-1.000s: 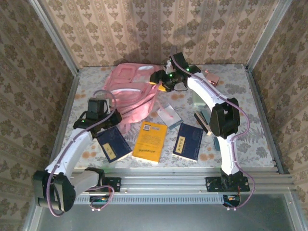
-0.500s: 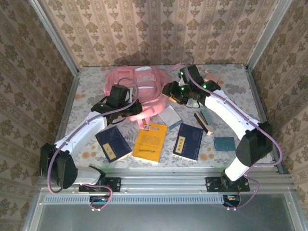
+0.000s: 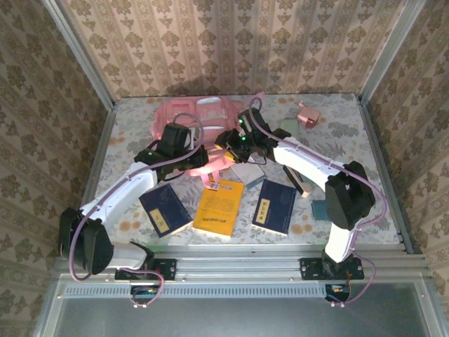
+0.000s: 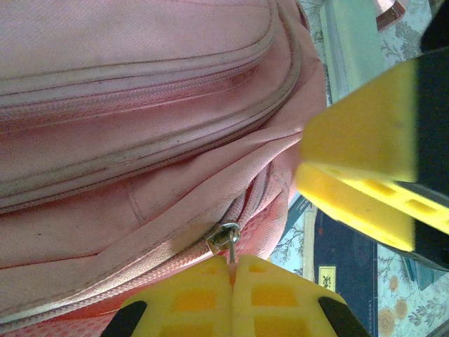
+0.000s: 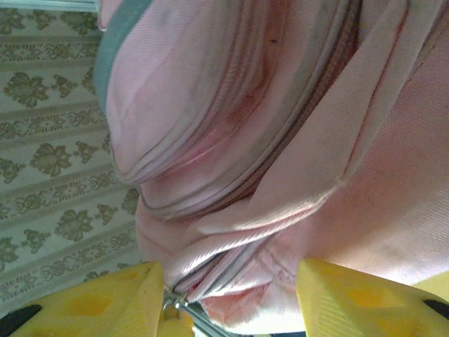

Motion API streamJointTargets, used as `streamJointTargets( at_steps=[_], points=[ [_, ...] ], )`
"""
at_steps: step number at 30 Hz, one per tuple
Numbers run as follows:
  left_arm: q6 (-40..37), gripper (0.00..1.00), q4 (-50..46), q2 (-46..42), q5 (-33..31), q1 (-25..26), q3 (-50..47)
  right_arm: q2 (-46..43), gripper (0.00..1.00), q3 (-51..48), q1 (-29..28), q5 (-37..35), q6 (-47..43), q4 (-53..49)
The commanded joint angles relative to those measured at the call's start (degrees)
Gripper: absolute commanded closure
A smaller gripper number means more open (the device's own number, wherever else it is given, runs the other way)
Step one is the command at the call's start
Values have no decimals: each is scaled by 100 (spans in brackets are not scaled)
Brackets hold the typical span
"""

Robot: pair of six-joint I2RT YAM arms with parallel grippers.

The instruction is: Pack the student bag

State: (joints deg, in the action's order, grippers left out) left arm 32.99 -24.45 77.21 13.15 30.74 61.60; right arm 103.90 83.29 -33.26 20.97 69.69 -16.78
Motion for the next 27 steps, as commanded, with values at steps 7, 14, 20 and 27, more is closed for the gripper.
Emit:
streamJointTargets(
  at_steps=[7, 14, 20, 27],
  points=[
    [-126, 100, 301, -101, 133, 107, 142, 457, 54, 333, -8, -152, 494, 684],
    [-214, 100, 274, -142, 142, 143, 153, 759, 83, 569, -42, -279, 520, 711],
    [-208, 100, 44, -260, -129, -8, 13, 581, 100, 661, 153, -333, 223, 488],
    [-177, 100, -198, -628, -260, -417, -408, 442, 100, 913, 506, -123, -326, -34]
  ],
)
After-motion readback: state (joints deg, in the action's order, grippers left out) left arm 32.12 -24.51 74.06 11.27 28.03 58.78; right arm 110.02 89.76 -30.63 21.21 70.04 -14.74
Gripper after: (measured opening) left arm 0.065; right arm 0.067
